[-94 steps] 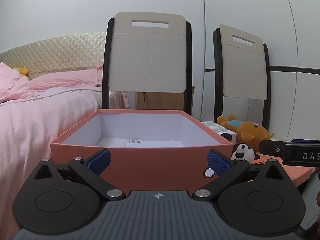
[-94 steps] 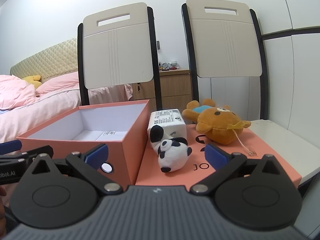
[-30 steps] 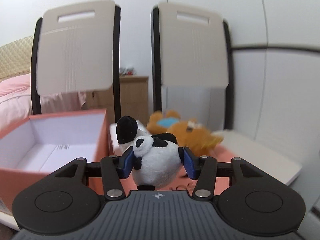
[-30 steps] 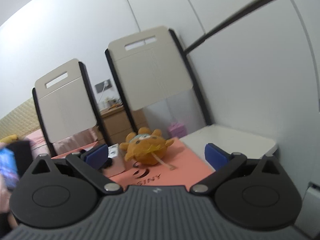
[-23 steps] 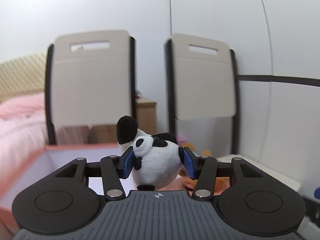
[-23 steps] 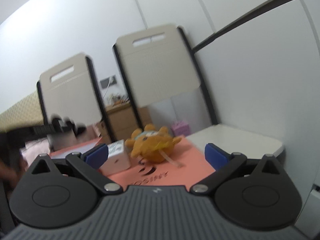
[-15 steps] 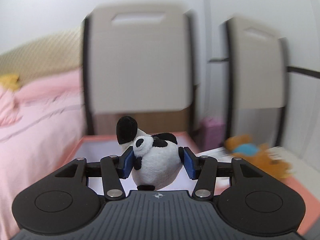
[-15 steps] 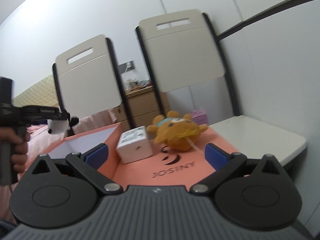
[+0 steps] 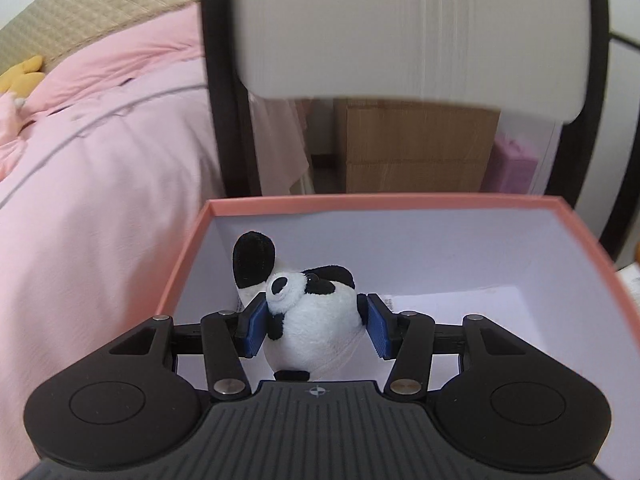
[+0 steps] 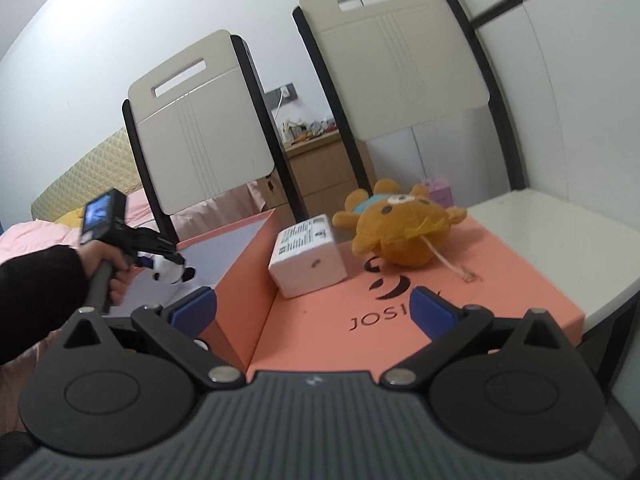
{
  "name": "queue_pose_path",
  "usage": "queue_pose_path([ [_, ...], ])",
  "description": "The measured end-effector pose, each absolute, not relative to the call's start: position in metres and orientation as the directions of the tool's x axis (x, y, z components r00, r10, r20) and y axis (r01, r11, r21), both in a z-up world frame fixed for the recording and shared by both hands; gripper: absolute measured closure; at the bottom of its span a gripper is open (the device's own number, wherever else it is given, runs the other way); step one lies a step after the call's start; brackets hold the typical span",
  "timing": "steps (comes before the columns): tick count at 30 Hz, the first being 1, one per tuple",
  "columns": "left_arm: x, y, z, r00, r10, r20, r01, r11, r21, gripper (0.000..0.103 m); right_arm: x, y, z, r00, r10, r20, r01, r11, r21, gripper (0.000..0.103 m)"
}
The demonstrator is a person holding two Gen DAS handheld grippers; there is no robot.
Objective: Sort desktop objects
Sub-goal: 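Carry the panda plush into the pink box and open the left tool, then withdraw the left tool and move the right tool toward the teddy bear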
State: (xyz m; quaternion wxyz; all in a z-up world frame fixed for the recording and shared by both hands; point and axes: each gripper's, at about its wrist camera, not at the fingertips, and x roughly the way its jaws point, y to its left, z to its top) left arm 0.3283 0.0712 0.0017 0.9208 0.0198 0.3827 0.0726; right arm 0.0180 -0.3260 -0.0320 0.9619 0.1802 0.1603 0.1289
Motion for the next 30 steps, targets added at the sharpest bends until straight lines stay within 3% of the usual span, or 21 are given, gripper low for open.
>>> queue_pose_path([
  [10,0.334,0.077,-0.021,0.599,0.117,-0.792,-0.075,0.993,0.091,0.043,0.031,-0.321,-0.036,0.889,0.355,-0.290,-0.211,0.878,0.429,0.000],
  [13,0.320,0.075,-0.006,0.622,0.124,-0.773,-0.073,0.992,0.101,0.025,0.031,-0.319,-0.036,0.886,0.360,-0.291,-0.215,0.877,0.430,0.000],
  [16,0.297,0.069,0.014,0.654,0.111,-0.749,-0.050,0.993,0.103,0.018,0.032,-0.316,-0.035,0.886,0.359,-0.293,-0.218,0.881,0.421,0.000],
  [21,0.248,0.060,0.052,0.727,0.077,-0.683,-0.011,0.995,0.101,0.017,0.028,-0.310,-0.033,0.886,0.367,-0.284,-0.236,0.882,0.407,0.000],
  [25,0.191,0.043,0.085,0.823,0.056,-0.565,0.004,0.995,0.104,0.011,0.022,-0.306,-0.031,0.890,0.370,-0.268,-0.254,0.888,0.383,0.000],
  [30,0.127,0.019,0.085,0.899,0.022,-0.437,0.015,0.997,0.081,0.009,0.014,-0.304,-0.027,0.902,0.356,-0.243,-0.262,0.901,0.346,0.000],
])
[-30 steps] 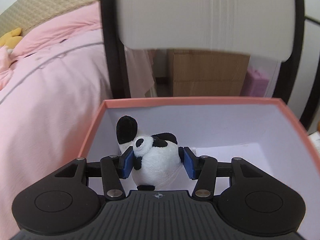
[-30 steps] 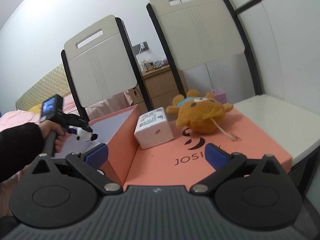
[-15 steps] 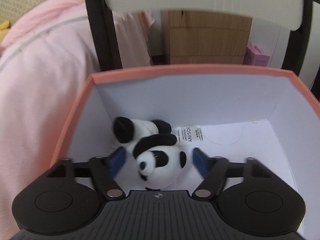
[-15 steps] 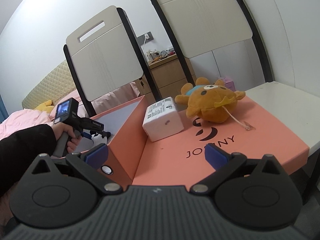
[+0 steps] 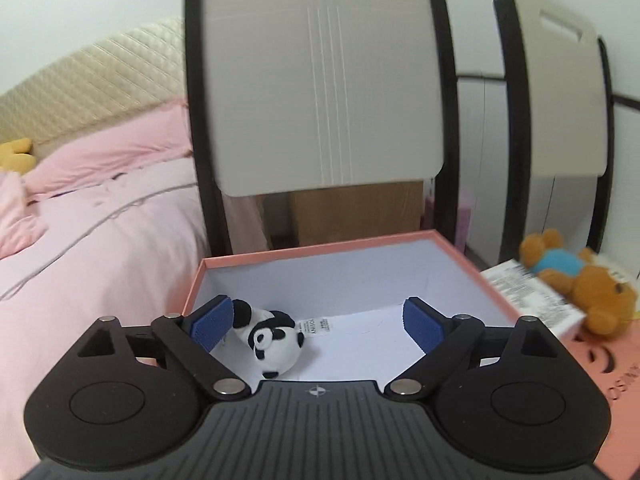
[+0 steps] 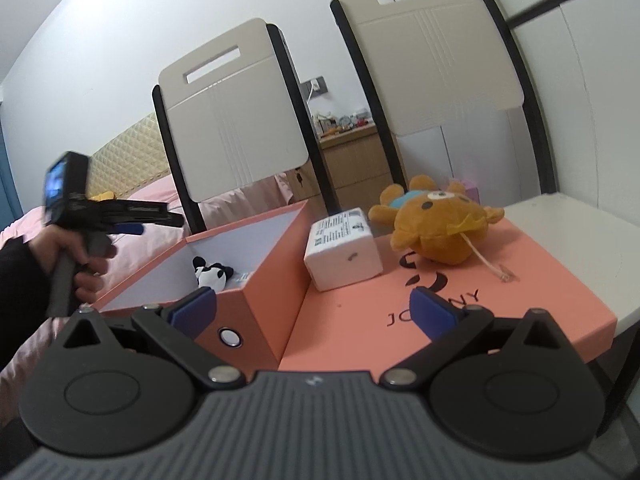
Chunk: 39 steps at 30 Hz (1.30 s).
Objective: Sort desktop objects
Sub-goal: 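Withdraw the left tool and move the right tool toward the teddy bear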
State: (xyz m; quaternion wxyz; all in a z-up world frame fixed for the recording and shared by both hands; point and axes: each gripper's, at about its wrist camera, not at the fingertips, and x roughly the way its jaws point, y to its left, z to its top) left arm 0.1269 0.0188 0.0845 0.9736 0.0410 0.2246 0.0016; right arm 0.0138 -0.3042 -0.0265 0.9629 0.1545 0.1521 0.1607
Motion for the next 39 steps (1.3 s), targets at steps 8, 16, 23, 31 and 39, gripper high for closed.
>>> queue_pose_path([
  [8,0.064,0.002,0.050,0.942,-0.039,-0.333,0.052,0.998,0.030,0.001,0.005,-0.296,-0.025,0.906,0.368,-0.209,-0.295,0.903,0.312,0.000],
  [16,0.020,-0.003,0.030,0.968,-0.043,-0.246,0.047,0.999,0.013,0.000,-0.001,-0.279,-0.030,0.888,0.420,-0.190,-0.346,0.880,0.326,0.000],
  [23,0.012,0.020,0.010,0.975,-0.058,-0.214,0.058,0.998,-0.008,0.000,0.005,-0.262,-0.016,0.892,0.412,-0.186,-0.357,0.894,0.269,0.000],
  [31,0.006,0.038,0.004,0.982,0.001,-0.187,-0.010,0.999,-0.049,0.000,0.066,-0.232,0.021,0.896,0.375,-0.235,-0.333,0.921,0.202,0.000],
  [39,0.007,0.050,0.001,0.982,0.044,-0.186,-0.060,0.995,-0.083,0.000,0.160,-0.202,0.013,0.828,0.395,-0.397,-0.346,0.918,0.193,0.005],
])
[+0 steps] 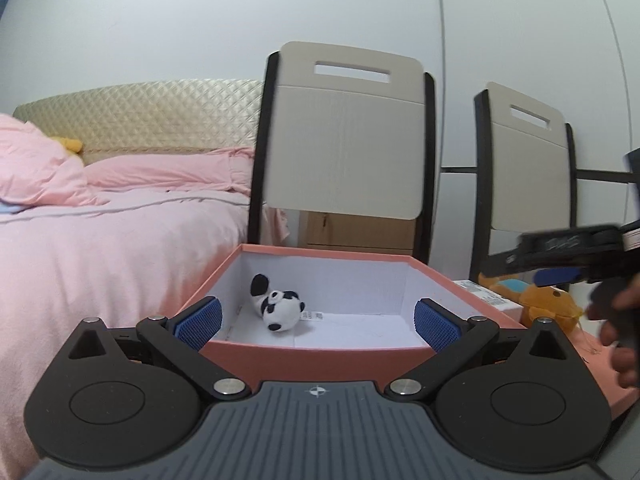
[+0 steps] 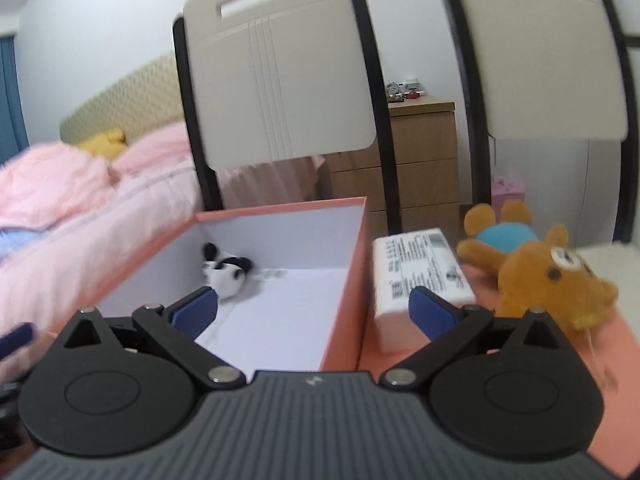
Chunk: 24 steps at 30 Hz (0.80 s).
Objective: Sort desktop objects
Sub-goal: 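Withdraw the left tool and move the right tool toward the teddy bear, then close the right tool on the brown teddy bear's head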
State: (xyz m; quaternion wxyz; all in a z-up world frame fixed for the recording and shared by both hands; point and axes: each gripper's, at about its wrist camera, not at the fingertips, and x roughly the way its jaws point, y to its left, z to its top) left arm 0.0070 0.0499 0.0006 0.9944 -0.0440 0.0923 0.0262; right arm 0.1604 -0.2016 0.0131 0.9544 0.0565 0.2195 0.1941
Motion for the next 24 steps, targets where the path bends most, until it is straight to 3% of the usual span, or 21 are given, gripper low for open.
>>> queue_pose_path([
  [11,0.009,0.062,-0.002,0.974,0.063,-0.219,-0.094,0.986,-0.136,0.000,0.213,-0.187,-0.039,0.746,0.349,-0.567,-0.298,0.937,0.184,0.062],
  [13,0.009,0.063,-0.002,0.974,0.064,-0.220,-0.096,0.986,-0.138,0.000,0.216,-0.186,-0.044,0.730,0.359,-0.582,-0.308,0.933,0.189,0.077],
  [18,0.008,0.061,-0.002,0.973,0.066,-0.221,-0.098,0.986,-0.138,0.000,0.211,-0.181,-0.043,0.729,0.350,-0.588,-0.328,0.933,0.148,0.085],
  [24,0.007,0.062,-0.002,0.972,0.080,-0.219,-0.114,0.983,-0.146,0.000,0.204,-0.185,-0.041,0.719,0.362,-0.593,-0.360,0.924,0.129,0.086],
])
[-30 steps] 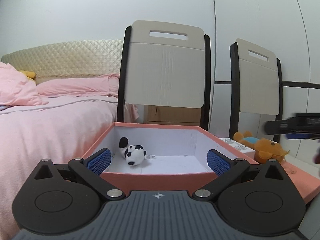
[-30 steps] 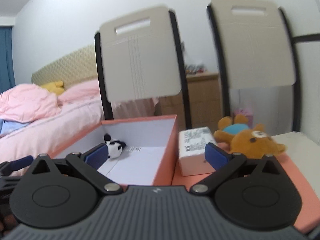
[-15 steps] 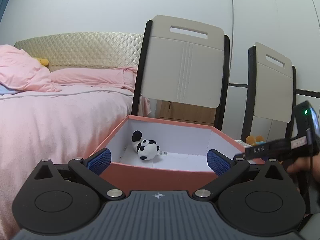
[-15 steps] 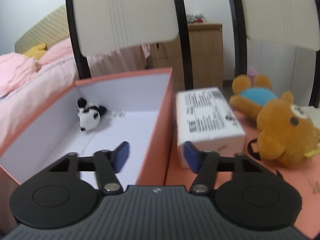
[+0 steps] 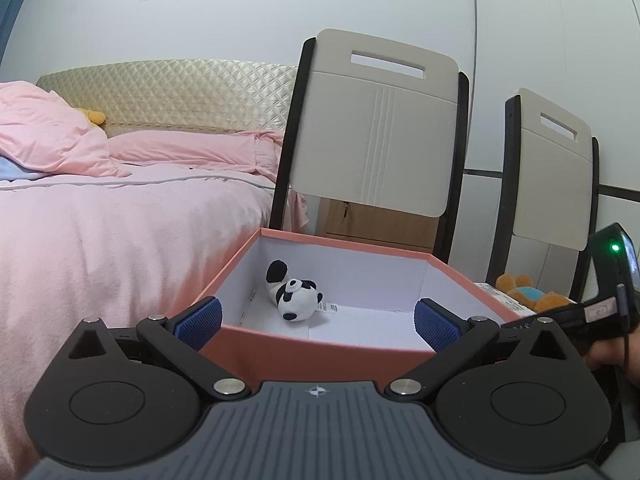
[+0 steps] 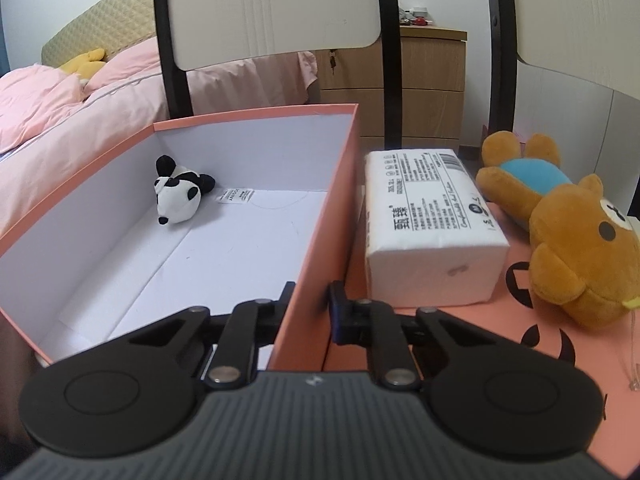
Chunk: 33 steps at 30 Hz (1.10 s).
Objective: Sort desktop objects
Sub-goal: 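Close the right tool on the brown teddy bear's head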
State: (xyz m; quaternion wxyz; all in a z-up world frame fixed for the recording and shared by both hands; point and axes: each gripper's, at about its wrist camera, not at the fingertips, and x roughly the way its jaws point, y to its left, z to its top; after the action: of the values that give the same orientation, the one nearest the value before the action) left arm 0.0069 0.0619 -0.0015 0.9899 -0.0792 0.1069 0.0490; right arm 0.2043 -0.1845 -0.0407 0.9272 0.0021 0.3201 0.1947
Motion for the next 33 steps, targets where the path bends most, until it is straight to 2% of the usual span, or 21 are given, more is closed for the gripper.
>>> queue_pose_path([
  [3,0.007,0.060,-0.001,0.972,0.083,-0.220,-0.117,0.983,-0.143,0.000,0.196,-0.185,-0.040,0.715,0.366,-0.595,-0.374,0.920,0.117,0.086],
  [5,0.006,0.059,-0.001,0.972,0.085,-0.219,-0.118,0.983,-0.141,0.000,0.190,-0.187,-0.040,0.713,0.379,-0.590,-0.383,0.915,0.126,0.082],
  [8,0.005,0.057,-0.001,0.972,0.086,-0.217,-0.119,0.983,-0.141,0.000,0.184,-0.198,-0.039,0.699,0.457,-0.550,-0.416,0.885,0.208,0.058],
  [9,0.005,0.057,-0.001,0.972,0.087,-0.217,-0.119,0.983,-0.141,0.000,0.180,-0.200,-0.035,0.710,0.470,-0.525,-0.432,0.879,0.202,0.050],
  [11,0.005,0.055,-0.001,0.973,0.086,-0.216,-0.118,0.983,-0.138,0.000,0.171,-0.205,-0.027,0.730,0.493,-0.473,-0.464,0.866,0.187,0.043],
  [13,0.005,0.055,-0.001,0.973,0.087,-0.216,-0.117,0.984,-0.135,0.000,0.162,-0.211,-0.017,0.763,0.501,-0.408,-0.479,0.862,0.163,0.026],
  [15,0.004,0.054,0.000,0.973,0.089,-0.214,-0.119,0.984,-0.134,0.000,0.158,-0.224,-0.008,0.803,0.485,-0.347,-0.460,0.874,0.158,0.013],
  [18,0.004,0.054,0.000,0.974,0.088,-0.211,-0.119,0.984,-0.137,0.000,0.156,-0.246,0.004,0.866,0.429,-0.258,-0.406,0.903,0.140,0.010],
  [20,0.004,0.054,0.000,0.974,0.087,-0.211,-0.118,0.984,-0.136,0.000,0.157,-0.264,0.012,0.909,0.367,-0.198,-0.351,0.930,0.110,0.004],
  [23,0.005,0.053,-0.001,0.973,0.088,-0.215,-0.119,0.984,-0.133,0.000,0.168,-0.289,0.015,0.948,0.275,-0.163,-0.266,0.961,0.074,0.000],
  [28,0.005,0.050,-0.002,0.972,0.087,-0.218,-0.114,0.987,-0.114,0.000,0.213,-0.318,-0.004,0.934,0.227,-0.274,-0.217,0.974,0.069,0.000],
  [31,0.007,0.049,-0.004,0.971,0.086,-0.224,-0.113,0.988,-0.108,0.000,0.241,-0.323,-0.022,0.928,0.131,-0.349,-0.139,0.990,0.002,0.000],
  [33,0.009,0.049,-0.005,0.969,0.086,-0.231,-0.113,0.988,-0.106,0.000,0.255,-0.327,-0.031,0.914,0.128,-0.385,-0.143,0.990,-0.010,0.000],
])
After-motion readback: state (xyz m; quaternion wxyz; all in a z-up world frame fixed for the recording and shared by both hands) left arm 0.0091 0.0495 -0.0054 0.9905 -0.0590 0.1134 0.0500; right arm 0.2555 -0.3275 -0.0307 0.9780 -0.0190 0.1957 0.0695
